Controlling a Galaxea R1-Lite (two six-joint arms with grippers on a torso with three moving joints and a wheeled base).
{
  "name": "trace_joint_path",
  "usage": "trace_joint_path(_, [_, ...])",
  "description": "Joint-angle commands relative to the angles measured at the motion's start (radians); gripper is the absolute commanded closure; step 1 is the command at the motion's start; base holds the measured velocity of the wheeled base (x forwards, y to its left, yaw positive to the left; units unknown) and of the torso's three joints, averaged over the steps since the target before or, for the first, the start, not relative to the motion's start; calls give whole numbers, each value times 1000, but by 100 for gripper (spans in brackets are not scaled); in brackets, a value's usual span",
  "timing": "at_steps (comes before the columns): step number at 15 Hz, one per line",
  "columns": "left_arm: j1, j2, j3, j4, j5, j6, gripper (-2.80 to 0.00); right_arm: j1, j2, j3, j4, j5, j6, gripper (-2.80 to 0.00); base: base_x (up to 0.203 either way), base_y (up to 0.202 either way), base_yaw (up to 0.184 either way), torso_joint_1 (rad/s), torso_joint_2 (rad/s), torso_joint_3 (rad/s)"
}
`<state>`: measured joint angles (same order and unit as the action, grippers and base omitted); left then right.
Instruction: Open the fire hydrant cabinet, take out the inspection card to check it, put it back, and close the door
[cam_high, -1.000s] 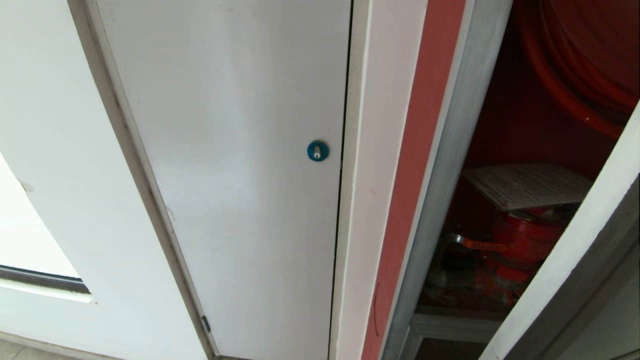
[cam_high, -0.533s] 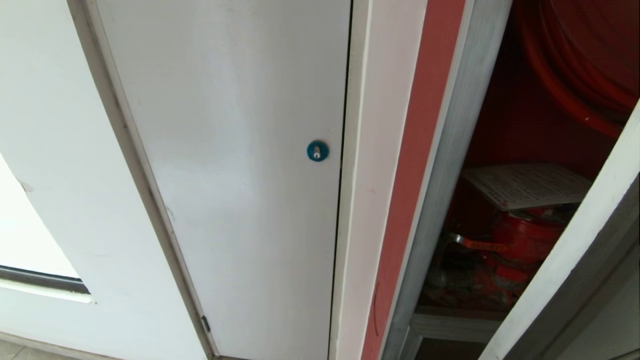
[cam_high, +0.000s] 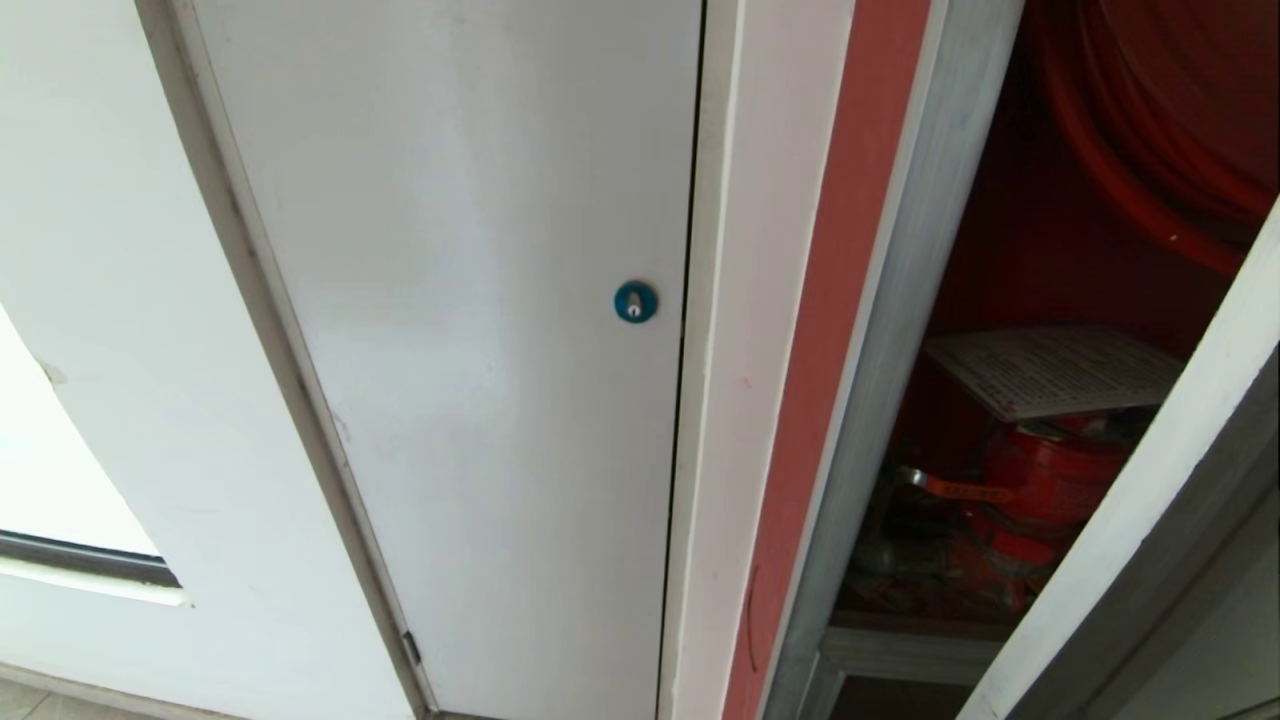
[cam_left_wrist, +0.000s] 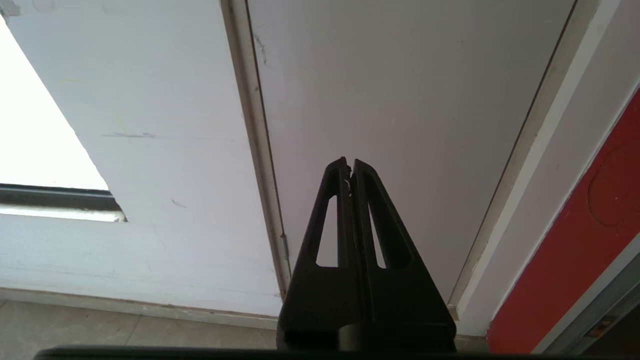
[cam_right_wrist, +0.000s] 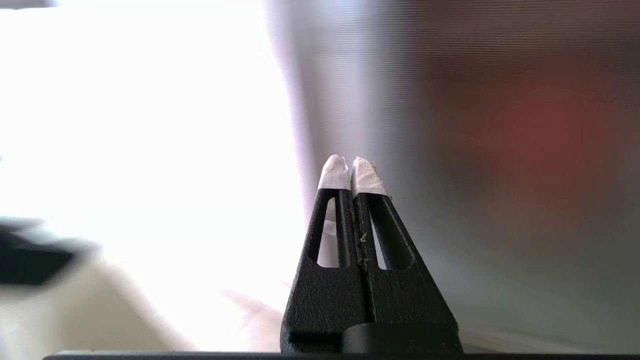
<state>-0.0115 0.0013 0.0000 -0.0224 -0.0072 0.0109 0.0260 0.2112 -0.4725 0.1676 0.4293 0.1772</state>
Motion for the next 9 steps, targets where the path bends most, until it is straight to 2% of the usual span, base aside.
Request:
trace_joint_path(1, [0,0,14,-1,0,0,0,13,120,-53,9,208,26,0,0,0,0,0,0,0])
trace_joint_path(6, [0,0,14,-1,1,0,0,15,382,-120,-90,386,33,0,0,0,0,0,0,0])
trace_joint_path(9, [-1,0,14,-1,1,0,0,17,492,-163,-109,410,-2,0,0,0,0,0,0,0])
